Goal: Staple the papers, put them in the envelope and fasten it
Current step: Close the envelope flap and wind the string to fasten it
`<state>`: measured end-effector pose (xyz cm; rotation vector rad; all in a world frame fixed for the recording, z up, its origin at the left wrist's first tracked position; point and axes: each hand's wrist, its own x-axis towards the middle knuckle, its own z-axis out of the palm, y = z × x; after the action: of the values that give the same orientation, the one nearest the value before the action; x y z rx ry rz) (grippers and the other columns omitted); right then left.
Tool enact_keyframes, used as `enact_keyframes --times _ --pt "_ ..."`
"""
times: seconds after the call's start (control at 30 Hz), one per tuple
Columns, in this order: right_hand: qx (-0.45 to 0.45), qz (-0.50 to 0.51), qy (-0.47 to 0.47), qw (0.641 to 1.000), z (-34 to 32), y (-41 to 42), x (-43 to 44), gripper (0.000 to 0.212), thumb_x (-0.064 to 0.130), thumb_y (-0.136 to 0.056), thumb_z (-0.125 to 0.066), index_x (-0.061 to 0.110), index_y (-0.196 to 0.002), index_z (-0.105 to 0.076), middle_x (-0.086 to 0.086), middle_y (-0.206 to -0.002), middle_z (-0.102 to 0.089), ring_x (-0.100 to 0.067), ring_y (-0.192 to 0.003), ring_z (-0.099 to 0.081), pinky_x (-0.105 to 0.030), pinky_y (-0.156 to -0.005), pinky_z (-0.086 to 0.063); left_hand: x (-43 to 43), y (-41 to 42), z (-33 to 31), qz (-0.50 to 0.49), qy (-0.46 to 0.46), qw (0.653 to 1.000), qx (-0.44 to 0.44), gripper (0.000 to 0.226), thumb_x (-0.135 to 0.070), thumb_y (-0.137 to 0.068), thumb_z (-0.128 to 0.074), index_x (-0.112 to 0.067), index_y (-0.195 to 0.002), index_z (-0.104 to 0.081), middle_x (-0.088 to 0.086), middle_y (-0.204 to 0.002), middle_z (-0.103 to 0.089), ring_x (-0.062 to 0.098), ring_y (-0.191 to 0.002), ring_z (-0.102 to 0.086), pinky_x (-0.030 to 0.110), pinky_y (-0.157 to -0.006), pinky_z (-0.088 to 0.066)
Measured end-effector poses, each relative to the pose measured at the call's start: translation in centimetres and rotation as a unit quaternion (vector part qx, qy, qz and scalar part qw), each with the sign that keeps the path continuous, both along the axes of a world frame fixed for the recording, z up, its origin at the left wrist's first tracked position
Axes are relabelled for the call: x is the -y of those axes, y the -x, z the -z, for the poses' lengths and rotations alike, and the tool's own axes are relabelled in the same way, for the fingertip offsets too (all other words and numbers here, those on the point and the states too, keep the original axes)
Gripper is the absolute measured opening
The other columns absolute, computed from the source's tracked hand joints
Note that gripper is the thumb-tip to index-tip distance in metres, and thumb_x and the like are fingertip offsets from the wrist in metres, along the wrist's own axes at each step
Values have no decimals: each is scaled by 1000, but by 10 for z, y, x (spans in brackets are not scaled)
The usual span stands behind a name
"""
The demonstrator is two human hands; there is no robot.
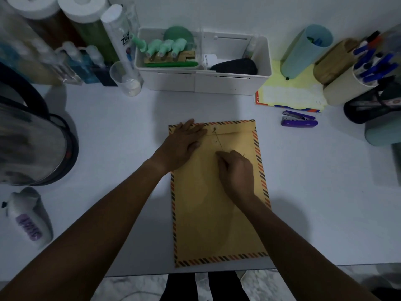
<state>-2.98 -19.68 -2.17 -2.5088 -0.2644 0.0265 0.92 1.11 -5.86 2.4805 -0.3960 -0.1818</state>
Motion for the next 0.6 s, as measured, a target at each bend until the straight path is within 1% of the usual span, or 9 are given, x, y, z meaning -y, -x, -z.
enact_keyframes --times 0.03,0.07,0.13,0.2,0.27,0.37,0.4,0.5,0.6 --pt "-5 18 -27 999 0 1 3 27 17 -101 -54 13 -123 -69 -6 -101 -75 -20 -85 -68 -32 -80 -57 0 0 0 -1 3 1000 -1 51 -34 -102 -32 -18 -149 -37 3 -158 -32 22 -151 -10 35 -121 1" --pt "-11 35 -46 998 -2 1 4 30 21 -102 -52 15 -128 -65 -4 -99 -75 -17 -83 -67 -27 -78 -55 0 0 0 -1 5 1000 -2 50 -32 -101 -33 -18 -149 -37 3 -158 -32 22 -151 -10 34 -121 2" --pt "-21 83 -69 994 -6 1 4 34 28 -103 -50 19 -136 -57 2 -85 -69 -6 -71 -61 -15 -68 -47 1 0 -1 -2 5 1000 0 50 -31 -102 -34 -17 -149 -37 4 -158 -32 23 -151 -11 35 -120 1" --pt "-25 121 -75 990 -10 -2 2 33 31 -103 -52 19 -132 -61 2 -83 -70 -1 -65 -55 -9 -66 -41 3 1 -2 -5 8 1000 3 49 -30 -101 -35 -17 -148 -39 5 -158 -33 25 -151 -12 38 -121 -1" --pt "-36 135 -81 987 -11 -5 -2 27 29 -101 -56 18 -120 -71 -1 -93 -76 -2 -68 -58 -15 -68 -48 2 1 -3 -10 12 1000 2 49 -30 -101 -36 -17 -148 -39 5 -157 -34 25 -151 -13 39 -121 -2" --pt "-58 155 -92 982 -11 -4 -10 22 28 -98 -61 21 -112 -76 0 -101 -78 -13 -82 -69 -29 -81 -56 1 1 -4 -10 15 1000 3 49 -30 -101 -36 -16 -148 -41 4 -157 -34 24 -151 -13 38 -121 -2" --pt "-64 159 -93 981 -10 -4 -12 22 28 -97 -62 20 -112 -76 1 -102 -78 -14 -85 -70 -30 -83 -57 1 2 -4 -10 16 1000 2 49 -30 -100 -36 -16 -147 -41 4 -157 -34 24 -151 -13 38 -121 -2" --pt "-85 153 -88 981 -10 -2 -21 22 26 -97 -63 20 -113 -76 1 -107 -77 -14 -90 -70 -25 -84 -53 1 1 -5 -12 18 1000 -1 50 -31 -100 -35 -16 -147 -41 3 -157 -34 22 -151 -13 35 -120 -1" --pt "-101 126 -68 985 -10 -2 -27 23 26 -98 -60 22 -116 -74 2 -109 -76 -15 -93 -70 -28 -90 -53 1 1 -6 -9 24 1000 0 48 -29 -101 -38 -15 -147 -42 4 -157 -35 23 -151 -12 39 -122 -3"
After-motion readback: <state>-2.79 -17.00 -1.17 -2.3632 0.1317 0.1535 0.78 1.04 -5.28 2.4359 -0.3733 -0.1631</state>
